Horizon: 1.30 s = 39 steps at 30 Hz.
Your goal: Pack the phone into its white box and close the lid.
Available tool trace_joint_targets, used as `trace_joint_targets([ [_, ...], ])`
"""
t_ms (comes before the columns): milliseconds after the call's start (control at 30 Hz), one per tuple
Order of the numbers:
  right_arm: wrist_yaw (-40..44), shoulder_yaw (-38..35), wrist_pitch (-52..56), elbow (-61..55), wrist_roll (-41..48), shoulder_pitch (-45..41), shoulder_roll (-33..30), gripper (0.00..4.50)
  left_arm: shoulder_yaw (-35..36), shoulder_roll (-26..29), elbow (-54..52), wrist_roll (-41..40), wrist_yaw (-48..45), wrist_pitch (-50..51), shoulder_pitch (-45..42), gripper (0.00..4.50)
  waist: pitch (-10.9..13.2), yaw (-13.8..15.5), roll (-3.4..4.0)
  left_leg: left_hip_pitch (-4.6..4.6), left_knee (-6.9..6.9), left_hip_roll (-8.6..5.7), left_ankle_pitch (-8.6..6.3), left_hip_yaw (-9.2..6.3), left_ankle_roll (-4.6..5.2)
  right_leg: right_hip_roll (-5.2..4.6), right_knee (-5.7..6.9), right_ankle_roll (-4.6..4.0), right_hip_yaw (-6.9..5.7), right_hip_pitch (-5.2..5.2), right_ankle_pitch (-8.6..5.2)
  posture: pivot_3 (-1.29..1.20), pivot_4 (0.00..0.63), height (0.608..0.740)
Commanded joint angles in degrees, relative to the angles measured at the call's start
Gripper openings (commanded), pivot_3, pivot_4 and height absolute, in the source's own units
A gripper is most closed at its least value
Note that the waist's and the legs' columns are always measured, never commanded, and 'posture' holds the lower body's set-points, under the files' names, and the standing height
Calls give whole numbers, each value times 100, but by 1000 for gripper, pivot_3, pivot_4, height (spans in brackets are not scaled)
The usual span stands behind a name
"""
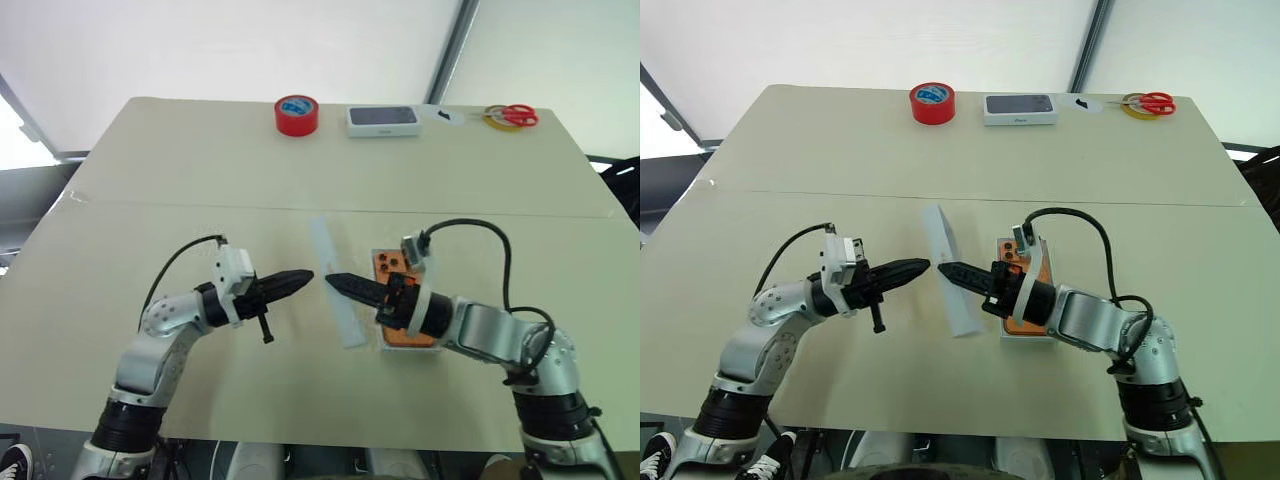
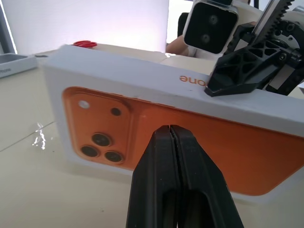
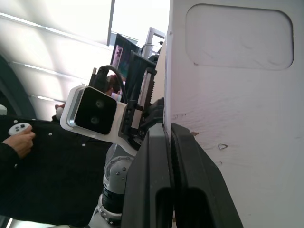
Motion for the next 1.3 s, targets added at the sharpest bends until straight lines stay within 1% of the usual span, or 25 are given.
trace_joint_targets([
  [33,-246,-162,26,47,144,-21,21,0,-22,-13,-168,-64,53,51,-25,24,0,15,0,0,0,0,0,0,0,0,0,0,0,0,0,0,150,740],
  [100,-158,-205,188,129,144,145,-148,0,-95,-51,-86,41,113,47,-49,24,0,30,0,-1,0,-1,0,0,0,-1,-1,0,0,1,0,0,150,740],
  [200,-382,-268,214,248,144,303,-293,0,-207,-202,-11,142,285,69,-103,24,0,13,0,-1,1,-3,-1,0,1,-4,-3,0,0,2,0,0,150,740],
  [367,-573,-472,141,298,144,353,-343,0,-454,-546,109,340,472,-52,-114,24,-2,11,1,3,0,-2,-1,1,1,-2,-1,0,0,5,0,0,150,740],
  [433,-539,-501,103,218,144,364,-547,0,-550,-661,257,406,482,-118,-183,24,-3,20,3,3,0,-2,-1,1,1,-2,-2,0,0,5,0,0,150,740],
  [533,-157,-650,76,159,144,399,-397,0,-680,-845,572,498,456,-225,-337,24,-5,34,0,3,1,-3,-1,0,2,-1,-2,0,-1,6,0,0,150,740],
  [567,-98,-712,71,190,144,401,-367,596,-716,-902,646,508,440,-237,-383,0,-5,31,0,3,1,-3,-1,0,2,-1,-2,0,-1,6,0,0,150,740],
  [633,-99,-815,124,304,144,430,-473,1285,-796,-982,740,551,395,-301,-455,0,-5,28,1,0,2,-3,-1,1,2,-1,-2,0,-1,4,0,0,150,740],
  [700,-10,-945,192,385,144,411,-650,2321,-848,-1052,831,570,377,-331,-514,0,-4,16,0,-3,2,-3,-1,2,2,-1,-2,1,0,2,0,0,150,740],
  [767,137,-1152,203,519,144,279,-1170,2321,-916,-1182,993,616,373,-414,-619,0,-2,31,7,-3,2,-3,-1,2,2,-1,-2,1,-1,1,0,0,150,740],
  [833,262,-1423,173,862,144,145,-1441,2321,-971,-1339,1199,625,373,-416,-763,0,-1,40,5,-4,6,-5,-1,3,3,-1,-3,1,-1,3,1,0,150,740],
  [867,555,-1474,292,870,-158,155,-1773,2321,-994,-1460,1359,671,415,-491,-860,0,-1,42,5,-4,9,-5,-1,3,3,0,-3,4,-1,4,2,0,150,740],
  [933,1053,-1607,488,973,-404,180,-2252,2321,-1014,-1676,1603,667,449,-494,-1027,0,-1,87,6,-4,10,-5,-3,3,5,2,-4,6,-1,3,3,0,150,740],
  [1000,1533,-1645,552,1060,-918,165,-2579,2321,-1030,-1813,1775,752,488,-606,-1133,0,-1,133,6,-8,9,-2,-3,2,6,7,-6,6,0,0,3,0,150,740],
  [1033,2017,-1473,383,855,-1704,179,-2832,2321,-1009,-1847,1807,739,487,-577,-1153,0,-1,133,5,-8,9,-2,-3,2,6,8,-6,6,-1,0,3,0,150,740],
  [1133,2447,-957,-387,569,-3570,-126,-2970,2321,-969,-1725,1788,740,396,-452,-1112,0,-3,106,9,-6,10,-1,-3,4,5,9,-5,6,2,-1,3,0,150,740],
  [1167,2514,-785,-635,547,-4100,-201,-2956,2085,-968,-1638,1750,736,348,-371,-1069,0,-4,98,13,-4,10,1,-3,4,5,12,-4,7,2,-1,3,0,150,740],
  [1233,2717,-401,-1203,456,-5250,-193,-2994,1470,-983,-1406,1579,736,194,-293,-923,0,-6,107,16,-4,9,1,-2,4,5,13,-3,6,3,-4,3,0,150,740],
  [1300,3175,71,-1936,239,-6402,6,-3126,444,-1005,-1115,1320,670,20,-85,-753,0,-6,118,17,-6,7,1,-2,3,4,14,-3,6,3,-7,3,0,150,740],
])
